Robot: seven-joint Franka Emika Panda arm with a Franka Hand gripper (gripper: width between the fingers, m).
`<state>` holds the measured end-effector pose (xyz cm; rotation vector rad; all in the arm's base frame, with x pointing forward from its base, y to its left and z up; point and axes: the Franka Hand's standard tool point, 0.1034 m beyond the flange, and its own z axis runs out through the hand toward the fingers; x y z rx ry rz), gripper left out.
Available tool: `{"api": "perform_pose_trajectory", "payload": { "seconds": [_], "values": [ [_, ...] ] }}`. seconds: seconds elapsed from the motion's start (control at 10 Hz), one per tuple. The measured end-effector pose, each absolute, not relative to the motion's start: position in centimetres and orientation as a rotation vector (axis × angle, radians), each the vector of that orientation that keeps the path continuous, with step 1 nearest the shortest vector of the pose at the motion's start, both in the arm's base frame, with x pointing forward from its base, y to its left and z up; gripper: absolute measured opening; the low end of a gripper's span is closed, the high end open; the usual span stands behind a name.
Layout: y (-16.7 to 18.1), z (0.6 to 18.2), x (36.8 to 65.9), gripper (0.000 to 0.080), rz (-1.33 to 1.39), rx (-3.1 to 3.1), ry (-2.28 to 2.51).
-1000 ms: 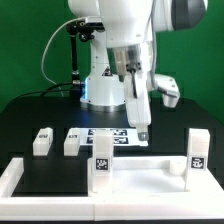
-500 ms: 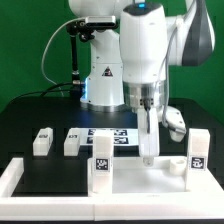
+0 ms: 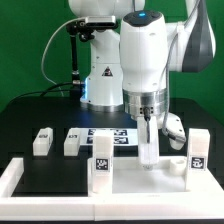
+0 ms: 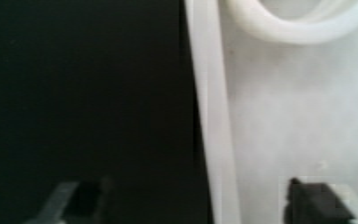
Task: Assemble desk
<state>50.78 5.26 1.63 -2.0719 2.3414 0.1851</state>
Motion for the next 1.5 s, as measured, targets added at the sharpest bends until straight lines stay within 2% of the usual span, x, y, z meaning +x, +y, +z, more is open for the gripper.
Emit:
{"api": "perform_pose_trajectory", "payload": {
  "seconds": [0.2,0.3,0.4,1.3,1.5],
  "values": [
    [5.3,1.6,50.8,0.0194,0.185,-2.072,2.342],
    [5.3,1.6,50.8,0.0194,0.185,-2.073,2.341],
    [5.3,1.6,50.9,0.0070,0.181,-2.078,2.334],
    [5.3,1.6,50.9,0.0070,0.181,-2.093,2.320],
    [4.0,1.8,50.8,0.0070,0.169,-2.299,2.095]
  ]
}}
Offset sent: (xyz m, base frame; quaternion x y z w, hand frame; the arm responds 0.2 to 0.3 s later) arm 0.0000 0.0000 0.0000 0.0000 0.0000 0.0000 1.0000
